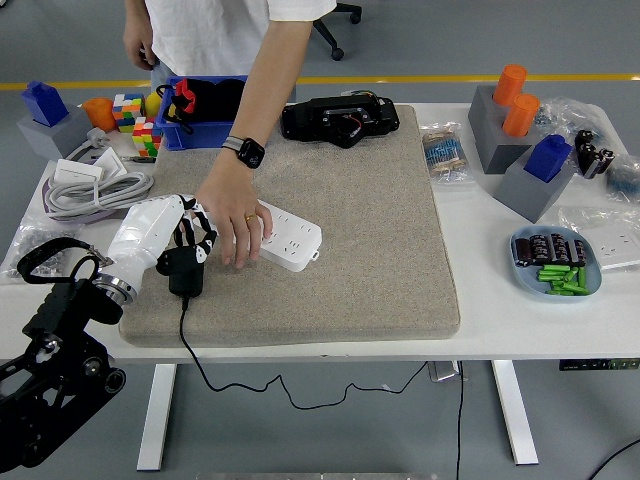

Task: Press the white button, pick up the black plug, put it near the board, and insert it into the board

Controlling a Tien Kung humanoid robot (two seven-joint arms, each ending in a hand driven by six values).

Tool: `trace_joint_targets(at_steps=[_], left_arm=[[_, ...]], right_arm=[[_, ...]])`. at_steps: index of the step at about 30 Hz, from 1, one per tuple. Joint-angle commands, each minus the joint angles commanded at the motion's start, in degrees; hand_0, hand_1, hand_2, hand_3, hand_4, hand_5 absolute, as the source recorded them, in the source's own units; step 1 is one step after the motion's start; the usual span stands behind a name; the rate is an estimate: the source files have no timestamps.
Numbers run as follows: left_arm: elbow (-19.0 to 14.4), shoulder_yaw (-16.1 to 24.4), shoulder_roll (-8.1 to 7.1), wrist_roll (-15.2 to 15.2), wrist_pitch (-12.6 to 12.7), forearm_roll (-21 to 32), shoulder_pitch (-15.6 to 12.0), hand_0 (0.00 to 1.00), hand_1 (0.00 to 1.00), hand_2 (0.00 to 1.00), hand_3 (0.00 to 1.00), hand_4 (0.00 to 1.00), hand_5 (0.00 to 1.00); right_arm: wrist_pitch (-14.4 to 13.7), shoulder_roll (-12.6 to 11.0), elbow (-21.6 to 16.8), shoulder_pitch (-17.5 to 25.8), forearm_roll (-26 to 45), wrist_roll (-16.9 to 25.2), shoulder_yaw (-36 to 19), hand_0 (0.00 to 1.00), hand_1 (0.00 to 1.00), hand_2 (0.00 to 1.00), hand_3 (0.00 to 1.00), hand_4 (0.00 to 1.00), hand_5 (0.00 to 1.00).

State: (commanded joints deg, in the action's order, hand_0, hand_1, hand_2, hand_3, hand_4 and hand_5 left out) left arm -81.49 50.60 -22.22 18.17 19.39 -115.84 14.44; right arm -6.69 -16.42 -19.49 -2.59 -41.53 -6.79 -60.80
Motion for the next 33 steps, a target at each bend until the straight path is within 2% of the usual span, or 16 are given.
trace_joint_targets(at_steps=[2,3,5,7,8,14,15,20,21,26,27,32,33], left_arm=[[-0.4,-0.2,-0.17,2.6,-0.5,-0.5,-0.6,0.252,0.438,0.42,0.561,0.877,0.002],[-0.4,-0.3,-0.23,3.6,-0.7,-0.5,-0.9,0.633,0.762,0.776,0.814,0.998,0.453],[-0.3,-0.3,-0.25,5.2,-1.2,-0.7,-1.6,0.633,0.762,0.776,0.814,0.998,0.453],[-0.1,0.0,-0.14,5.7,-1.5,-0.5,-2.4,0.633,0.762,0.776,0.814,0.998,0.453],[0.0,0.2,-0.07,5.6,-1.5,-0.5,-2.7,0.626,0.767,0.813,0.866,0.998,0.612],[0.5,1.3,0.49,5.1,-0.9,-0.3,-4.2,0.626,0.767,0.813,0.866,0.998,0.612],[0.5,1.3,0.53,5.1,-0.9,-0.3,-4.3,0.597,0.749,0.805,0.858,0.998,0.59],[0.6,1.0,0.65,5.1,-1.0,0.0,-4.2,0.597,0.749,0.805,0.858,0.998,0.59],[0.6,0.9,0.66,5.1,-1.0,0.1,-4.2,0.568,0.731,0.77,0.83,0.998,0.536],[0.8,0.1,0.56,4.4,-0.8,0.4,-3.6,0.568,0.731,0.77,0.83,0.998,0.536],[0.9,-0.2,0.56,4.3,-0.6,0.3,-3.4,0.526,0.706,0.716,0.783,0.995,0.31],[1.3,-1.6,0.86,4.7,-0.3,-0.1,-2.2,0.526,0.706,0.716,0.783,0.995,0.31],[1.4,-2.0,0.95,4.9,-0.2,-0.4,-1.9,0.461,0.651,0.635,0.733,0.966,0.21]], right_arm=[[0.0,0.0,0.0,0.0,0.0,0.0,-0.1,0.704,0.624,0.631,0.595,0.644,0.366],[0.0,0.0,0.0,0.0,0.0,0.0,-0.1,0.704,0.624,0.631,0.596,0.645,0.363],[0.0,-0.1,0.1,0.1,-0.1,0.0,-0.1,0.704,0.624,0.631,0.596,0.645,0.363],[0.1,0.0,0.1,0.2,-0.1,0.0,-0.2,0.704,0.624,0.631,0.596,0.645,0.363],[0.1,0.0,0.1,0.2,-0.1,0.0,-0.2,0.704,0.624,0.632,0.597,0.645,0.362],[0.0,0.0,0.0,0.2,-0.1,0.0,-0.1,0.704,0.624,0.632,0.597,0.645,0.362],[0.0,0.0,0.0,0.2,-0.1,0.0,-0.1,0.704,0.624,0.631,0.596,0.644,0.362],[0.0,0.0,0.0,0.2,-0.1,0.0,0.0,0.704,0.624,0.631,0.596,0.644,0.362],[0.0,0.0,0.0,0.1,-0.1,0.0,0.0,0.703,0.624,0.632,0.597,0.644,0.36],[0.0,-0.1,0.0,0.0,0.0,0.0,0.2,0.703,0.624,0.632,0.597,0.644,0.36],[0.0,-0.1,0.0,0.0,0.0,0.0,0.2,0.703,0.624,0.631,0.596,0.644,0.359],[0.0,-0.2,0.0,-0.1,0.0,0.0,0.6,0.703,0.624,0.631,0.596,0.644,0.359],[0.0,-0.3,0.0,-0.1,0.1,0.0,0.6,0.703,0.624,0.631,0.596,0.643,0.357]])
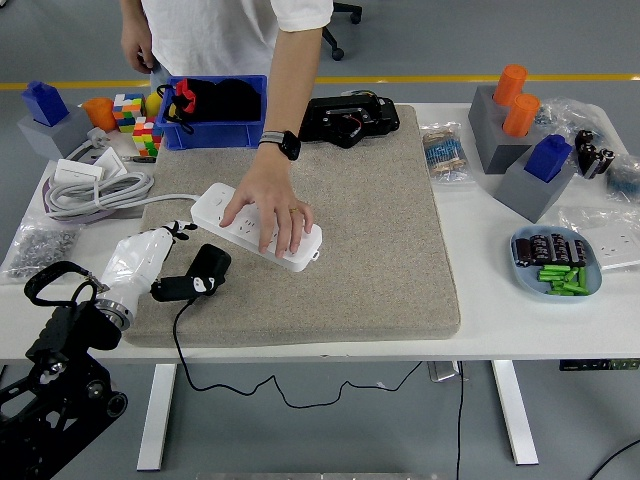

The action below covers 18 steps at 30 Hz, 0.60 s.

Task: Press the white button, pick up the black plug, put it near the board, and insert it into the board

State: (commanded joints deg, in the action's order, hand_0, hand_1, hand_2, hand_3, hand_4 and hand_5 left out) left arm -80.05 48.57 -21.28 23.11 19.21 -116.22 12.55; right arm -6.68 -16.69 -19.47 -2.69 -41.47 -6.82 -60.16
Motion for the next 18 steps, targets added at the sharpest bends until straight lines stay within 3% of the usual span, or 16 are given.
trace_joint_targets(at_steps=[5,6,18], left_arm=[[1.1,-1.9,0.29,1.4,-0.2,-1.8,1.3,0.461,0.651,0.635,0.733,0.966,0.21],[1.2,-2.1,0.25,1.5,-0.3,-2.1,1.5,0.337,0.56,0.566,0.664,0.922,0.08],[2.7,-3.5,0.12,1.3,0.3,-2.3,3.0,0.308,0.54,0.555,0.633,0.896,0.028]], right_arm=[[0.0,0.0,0.0,0.0,0.1,0.0,0.3,0.703,0.624,0.631,0.596,0.643,0.357],[0.0,0.0,0.0,0.0,0.1,0.0,0.3,0.703,0.623,0.63,0.596,0.642,0.357],[0.0,0.0,0.0,0.2,0.1,0.0,0.3,0.703,0.623,0.629,0.596,0.638,0.352]])
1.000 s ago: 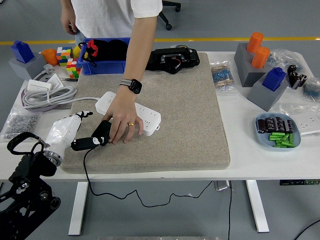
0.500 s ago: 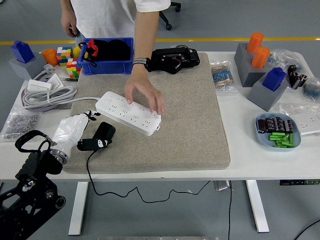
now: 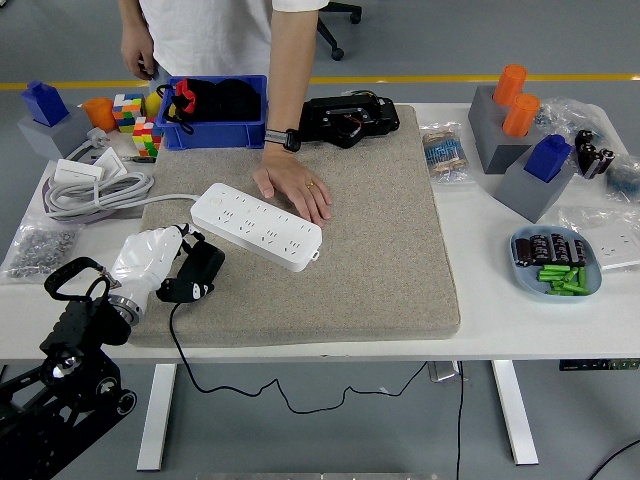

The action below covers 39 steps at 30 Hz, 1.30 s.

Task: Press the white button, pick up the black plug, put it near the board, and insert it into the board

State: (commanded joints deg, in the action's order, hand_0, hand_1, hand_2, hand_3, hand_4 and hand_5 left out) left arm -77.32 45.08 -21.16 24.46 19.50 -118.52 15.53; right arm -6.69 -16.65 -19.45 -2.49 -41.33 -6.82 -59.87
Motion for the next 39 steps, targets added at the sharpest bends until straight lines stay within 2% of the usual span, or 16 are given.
trace_joint_targets(at_steps=[11,12,17,18,23,24,33,39], left_arm=[[0.7,-0.9,0.36,-0.8,0.9,-0.3,0.4,0.286,0.522,0.539,0.626,0.882,0.019],[0.8,-0.9,0.39,-0.6,0.8,-0.3,0.5,0.264,0.437,0.448,0.584,0.699,0.002],[1.3,-0.9,0.42,-0.6,0.7,-0.2,0.6,0.264,0.437,0.448,0.584,0.699,0.002],[1.4,-0.9,0.43,-0.5,0.7,-0.3,0.7,0.239,0.345,0.369,0.517,0.68,0.002],[1.9,-0.8,0.44,-1.3,1.1,0.3,0.9,0.239,0.345,0.369,0.517,0.68,0.002],[1.8,-0.8,0.4,-1.5,1.3,0.5,1.0,0.22,0.316,0.334,0.477,0.601,0.002],[1.0,0.0,0.02,-2.3,1.7,1.3,1.5,0.222,0.317,0.325,0.466,0.586,0.002],[-0.9,0.6,-0.74,-2.4,1.7,1.8,2.0,0.233,0.322,0.323,0.469,0.579,0.002]], right_arm=[[0.0,0.2,0.0,0.1,0.1,0.1,-0.2,0.702,0.623,0.629,0.597,0.637,0.349],[0.0,0.2,0.0,0.1,0.1,0.1,-0.2,0.701,0.623,0.628,0.596,0.637,0.348],[0.0,0.2,0.0,0.3,0.1,0.1,-0.3,0.701,0.623,0.628,0.596,0.637,0.348],[-0.1,0.2,0.0,0.3,0.1,0.1,-0.3,0.701,0.622,0.628,0.596,0.636,0.347],[-0.1,0.3,0.0,0.2,0.1,0.2,-0.3,0.701,0.622,0.628,0.596,0.636,0.347],[-0.1,0.3,0.0,0.2,0.1,0.2,-0.3,0.701,0.623,0.628,0.596,0.636,0.347],[-0.2,0.3,0.1,0.1,0.2,0.3,-0.4,0.701,0.622,0.627,0.596,0.636,0.346],[-0.2,0.3,0.1,0.1,0.3,0.4,-0.3,0.701,0.622,0.628,0.596,0.635,0.346]])
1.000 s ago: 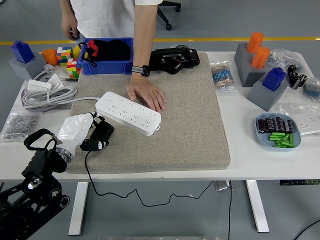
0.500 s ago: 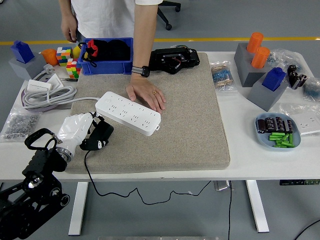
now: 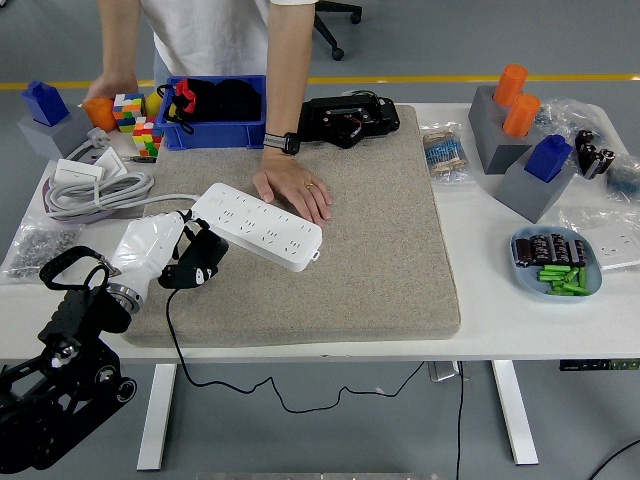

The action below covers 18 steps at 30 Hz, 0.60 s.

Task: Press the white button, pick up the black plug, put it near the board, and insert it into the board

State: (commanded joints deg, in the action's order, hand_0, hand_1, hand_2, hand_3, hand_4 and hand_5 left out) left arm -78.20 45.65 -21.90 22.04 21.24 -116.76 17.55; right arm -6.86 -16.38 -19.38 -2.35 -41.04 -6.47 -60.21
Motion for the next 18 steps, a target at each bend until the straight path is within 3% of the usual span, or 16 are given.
trace_joint_targets(at_steps=[6,18], left_arm=[[0.1,0.3,0.09,-0.6,0.4,0.7,2.3,0.235,0.318,0.318,0.464,0.577,0.002],[8.7,-3.1,4.0,-2.0,0.8,3.1,9.8,0.235,0.323,0.32,0.469,0.584,0.002]], right_arm=[[0.0,-0.1,0.0,0.0,0.1,0.0,0.2,0.701,0.622,0.627,0.596,0.634,0.345],[-0.1,0.0,0.0,-0.2,0.3,0.0,0.4,0.701,0.622,0.628,0.596,0.634,0.345]])
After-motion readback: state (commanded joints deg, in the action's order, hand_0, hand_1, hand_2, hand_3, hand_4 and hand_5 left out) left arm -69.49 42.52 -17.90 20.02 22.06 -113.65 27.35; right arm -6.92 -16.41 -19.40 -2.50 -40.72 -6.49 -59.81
